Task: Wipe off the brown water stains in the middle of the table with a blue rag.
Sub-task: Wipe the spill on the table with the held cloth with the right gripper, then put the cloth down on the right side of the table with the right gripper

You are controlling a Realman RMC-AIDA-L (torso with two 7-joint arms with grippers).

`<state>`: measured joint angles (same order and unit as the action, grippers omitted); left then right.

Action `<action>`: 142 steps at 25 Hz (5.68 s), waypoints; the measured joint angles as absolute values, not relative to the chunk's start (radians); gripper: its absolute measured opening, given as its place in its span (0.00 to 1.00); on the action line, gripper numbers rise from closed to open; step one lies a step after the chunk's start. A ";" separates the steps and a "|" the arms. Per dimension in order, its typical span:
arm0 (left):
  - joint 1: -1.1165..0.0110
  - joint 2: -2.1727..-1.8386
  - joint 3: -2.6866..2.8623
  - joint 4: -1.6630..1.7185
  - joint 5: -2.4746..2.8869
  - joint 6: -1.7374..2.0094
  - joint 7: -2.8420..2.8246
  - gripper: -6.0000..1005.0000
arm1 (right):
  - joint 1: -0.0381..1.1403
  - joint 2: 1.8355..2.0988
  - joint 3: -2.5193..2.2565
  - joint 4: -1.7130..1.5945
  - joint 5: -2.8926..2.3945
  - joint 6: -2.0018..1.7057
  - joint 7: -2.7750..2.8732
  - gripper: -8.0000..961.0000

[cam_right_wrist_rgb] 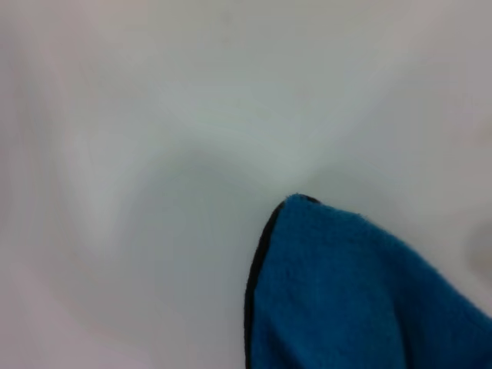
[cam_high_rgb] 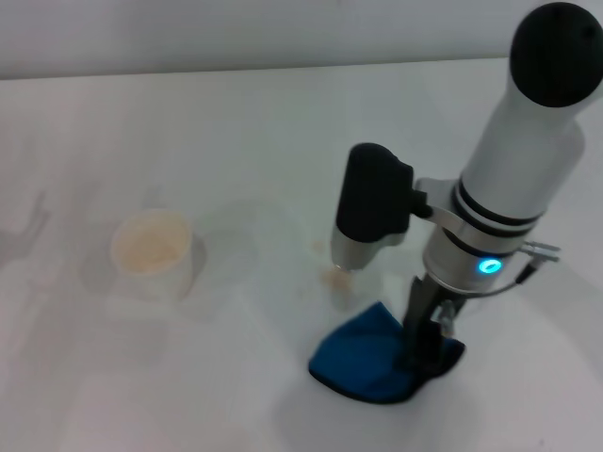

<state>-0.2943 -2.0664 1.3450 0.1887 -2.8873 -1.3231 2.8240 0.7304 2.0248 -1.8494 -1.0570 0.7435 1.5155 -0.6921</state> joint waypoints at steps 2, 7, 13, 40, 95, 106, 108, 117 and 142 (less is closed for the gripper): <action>-0.295 -2.066 1.336 0.189 -2.885 -1.322 2.824 0.88 | 0.745 2.027 -1.851 -1.055 0.747 1.495 -0.692 0.15; -0.294 -2.066 1.334 0.189 -2.886 -1.312 2.824 0.88 | 0.801 2.027 -1.832 -0.994 0.751 1.428 -0.663 0.15; -0.287 -2.069 1.335 0.188 -2.891 -1.311 2.824 0.88 | 0.882 2.022 -1.788 -0.852 0.746 1.340 -0.626 0.15; -0.302 -2.074 1.335 0.186 -2.888 -1.313 2.824 0.88 | 0.787 2.008 -1.421 -0.836 0.358 1.409 -0.543 0.15; -0.289 -2.076 1.342 0.187 -2.884 -1.326 2.824 0.88 | 0.900 2.024 -1.949 -0.862 0.779 1.248 -0.463 0.15; -0.288 -2.078 1.342 0.181 -2.884 -1.335 2.824 0.88 | 0.887 2.018 -1.704 -0.773 0.541 1.230 -0.444 0.15; -0.288 -2.078 1.342 0.181 -2.884 -1.337 2.824 0.88 | 0.877 2.017 -1.660 -0.773 0.503 1.233 -0.443 0.15; -0.297 -2.076 1.341 0.184 -2.884 -1.329 2.824 0.88 | 0.750 2.014 -1.536 -0.958 0.530 1.358 -0.528 0.15; -0.321 -2.069 1.336 0.189 -2.884 -1.300 2.824 0.88 | 0.713 2.010 -1.395 -0.965 0.417 1.400 -0.554 0.15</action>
